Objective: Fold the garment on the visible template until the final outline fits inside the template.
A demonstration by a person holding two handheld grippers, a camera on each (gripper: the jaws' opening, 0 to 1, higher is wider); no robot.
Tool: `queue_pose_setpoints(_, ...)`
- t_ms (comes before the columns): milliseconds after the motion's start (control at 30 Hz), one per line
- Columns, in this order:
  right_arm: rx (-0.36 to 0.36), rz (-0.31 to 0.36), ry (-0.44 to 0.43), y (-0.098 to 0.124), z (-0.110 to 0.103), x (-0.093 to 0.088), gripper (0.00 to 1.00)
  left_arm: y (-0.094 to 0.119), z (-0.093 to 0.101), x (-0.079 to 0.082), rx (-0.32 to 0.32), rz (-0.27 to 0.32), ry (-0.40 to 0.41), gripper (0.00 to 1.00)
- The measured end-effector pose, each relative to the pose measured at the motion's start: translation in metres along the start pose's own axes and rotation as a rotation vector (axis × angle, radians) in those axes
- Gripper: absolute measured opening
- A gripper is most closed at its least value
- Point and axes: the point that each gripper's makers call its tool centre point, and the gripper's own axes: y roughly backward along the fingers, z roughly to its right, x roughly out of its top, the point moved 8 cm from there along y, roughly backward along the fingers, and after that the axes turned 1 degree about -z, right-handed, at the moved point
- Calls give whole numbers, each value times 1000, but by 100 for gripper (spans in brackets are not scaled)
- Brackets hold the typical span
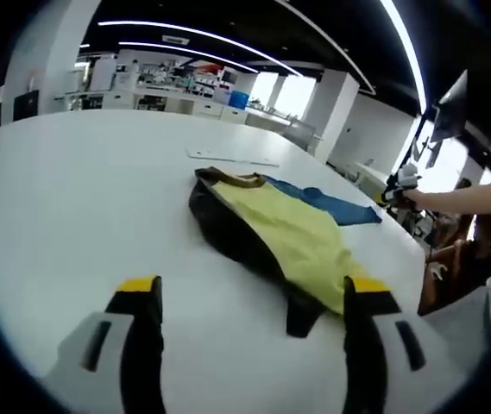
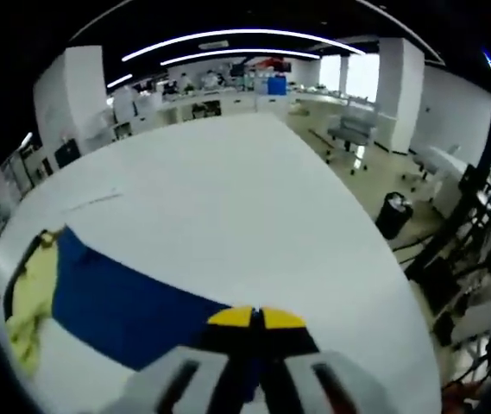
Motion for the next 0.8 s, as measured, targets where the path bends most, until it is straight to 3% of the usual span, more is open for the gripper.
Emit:
queue_pose_setpoints(100, 48, 33, 32, -3, 1, 3, 12, 0, 1, 1, -1, 5, 2, 84)
queue_pose_setpoints(233, 119, 52, 70, -3, -5, 5, 50, 0, 3, 1, -5, 6, 1, 84)
queue_pose_setpoints(333, 116, 42, 148, -1, -5, 2, 62, 0, 5, 0, -7, 7, 2, 84)
queue_pose_setpoints(467, 169, 72, 160, 5, -18, 1, 86, 0, 8, 1, -16, 8, -1, 84)
queue_pose_setpoints(633, 207, 90, 202, 12, -25, 4, 99, 1, 9, 1, -20, 12, -1, 84)
queue_pose_setpoints(800, 246, 86, 256, 22, -36, 4, 100, 0, 9, 1, -25, 12, -3, 84)
